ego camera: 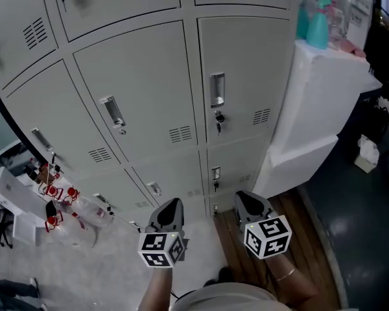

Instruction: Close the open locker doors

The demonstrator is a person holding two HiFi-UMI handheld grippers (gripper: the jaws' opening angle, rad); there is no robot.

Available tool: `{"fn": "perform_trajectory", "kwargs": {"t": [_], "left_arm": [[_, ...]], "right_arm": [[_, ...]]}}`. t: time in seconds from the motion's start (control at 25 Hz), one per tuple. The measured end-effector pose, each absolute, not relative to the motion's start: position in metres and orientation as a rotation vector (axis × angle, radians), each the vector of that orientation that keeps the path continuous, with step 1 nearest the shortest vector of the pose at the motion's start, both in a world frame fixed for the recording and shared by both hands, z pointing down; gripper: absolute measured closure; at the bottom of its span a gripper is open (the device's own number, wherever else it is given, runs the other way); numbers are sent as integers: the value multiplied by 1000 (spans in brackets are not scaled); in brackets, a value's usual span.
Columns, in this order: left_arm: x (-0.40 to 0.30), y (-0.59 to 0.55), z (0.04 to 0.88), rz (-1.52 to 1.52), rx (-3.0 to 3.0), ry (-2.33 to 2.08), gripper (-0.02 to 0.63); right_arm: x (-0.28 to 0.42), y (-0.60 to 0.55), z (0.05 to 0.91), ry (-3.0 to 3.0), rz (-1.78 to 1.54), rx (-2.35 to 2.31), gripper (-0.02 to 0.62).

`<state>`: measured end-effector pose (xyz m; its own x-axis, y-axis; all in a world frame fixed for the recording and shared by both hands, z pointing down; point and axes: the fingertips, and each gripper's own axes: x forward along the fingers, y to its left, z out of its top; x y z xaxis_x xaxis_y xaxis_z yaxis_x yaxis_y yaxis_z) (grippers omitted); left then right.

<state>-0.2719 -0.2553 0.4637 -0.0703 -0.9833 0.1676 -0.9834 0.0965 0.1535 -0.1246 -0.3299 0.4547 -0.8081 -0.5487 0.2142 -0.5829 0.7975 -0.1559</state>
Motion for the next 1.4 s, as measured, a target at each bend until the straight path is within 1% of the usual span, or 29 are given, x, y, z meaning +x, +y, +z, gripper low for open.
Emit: {"fn": "perform_trajectory", "kwargs": {"t": [0.28, 0.8, 1.4], "left_arm": [[-261, -243, 469, 13, 1985, -2128, 586], [-250, -227, 480, 33, 1975, -2107, 586], [-247, -223, 485, 35, 1961, -2105, 586]], "right_arm": [[-107, -307, 469, -2795, 395, 930, 597], [-80, -299, 478, -2760, 398, 1015, 594], [-85, -299, 477, -2763, 366, 978, 594]]}}
